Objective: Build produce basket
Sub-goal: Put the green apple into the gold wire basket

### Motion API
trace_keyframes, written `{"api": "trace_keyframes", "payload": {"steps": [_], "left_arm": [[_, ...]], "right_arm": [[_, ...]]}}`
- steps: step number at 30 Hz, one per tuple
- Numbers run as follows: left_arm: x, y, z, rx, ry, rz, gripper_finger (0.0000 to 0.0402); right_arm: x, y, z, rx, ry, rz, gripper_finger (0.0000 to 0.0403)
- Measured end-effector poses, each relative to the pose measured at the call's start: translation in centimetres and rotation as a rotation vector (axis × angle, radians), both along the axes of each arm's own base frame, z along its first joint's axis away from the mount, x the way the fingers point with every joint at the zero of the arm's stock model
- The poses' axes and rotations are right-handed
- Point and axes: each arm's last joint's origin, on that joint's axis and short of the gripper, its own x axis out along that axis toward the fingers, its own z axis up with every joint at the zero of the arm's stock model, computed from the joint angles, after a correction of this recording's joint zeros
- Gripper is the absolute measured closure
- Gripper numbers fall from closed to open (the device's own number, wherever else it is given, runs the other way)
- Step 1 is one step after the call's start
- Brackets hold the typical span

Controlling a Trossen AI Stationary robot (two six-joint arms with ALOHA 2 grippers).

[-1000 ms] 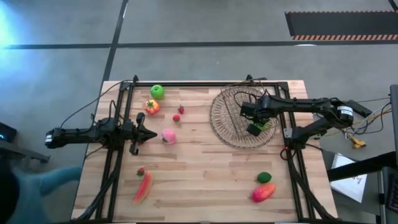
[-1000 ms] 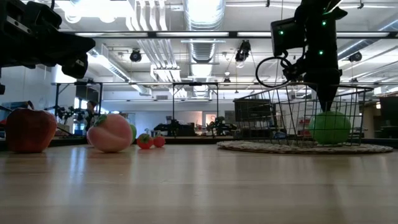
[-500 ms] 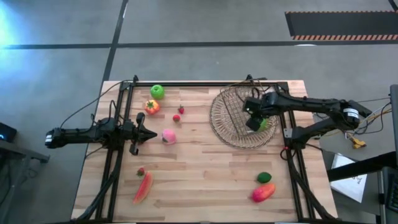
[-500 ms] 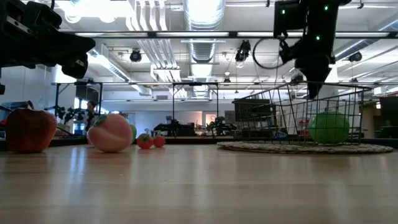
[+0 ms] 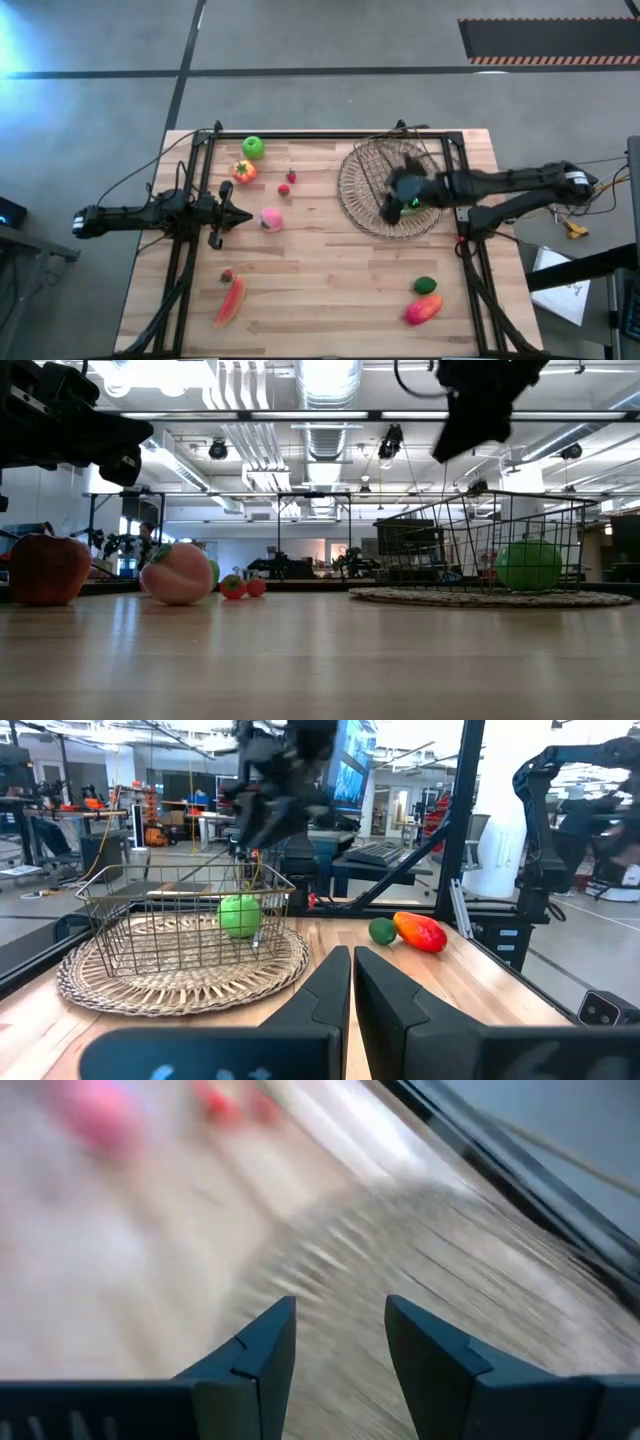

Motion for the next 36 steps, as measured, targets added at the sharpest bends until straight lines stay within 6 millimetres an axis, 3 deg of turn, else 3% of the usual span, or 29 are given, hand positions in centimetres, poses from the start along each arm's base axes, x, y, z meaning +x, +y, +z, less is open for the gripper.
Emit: {"api": "trace_keyframes", "payload": {"steps": [7,21,28,36], "left_arm": [[0.0,0.0,0.0,0.0,0.0,0.0,0.04],[0.0,0.0,0.0,0.0,0.0,0.0,0.04],[0.0,0.0,0.0,0.0,0.0,0.0,0.04],[-0.1,0.0,0.9,-0.039,-0.092,-0.004,0.04]], "right_arm": [[3.3,6.8,-0.9,-0.072,-0.277,0.333,0.0255],[7.7,15.7,-11.2,-0.107,-0.254,0.586,0.0255],[9.0,17.0,-14.0,-0.135,-0.31,0.62,0.0255],[9.9,15.6,-15.2,-0.213,-0.293,0.49,0.0255]]}}
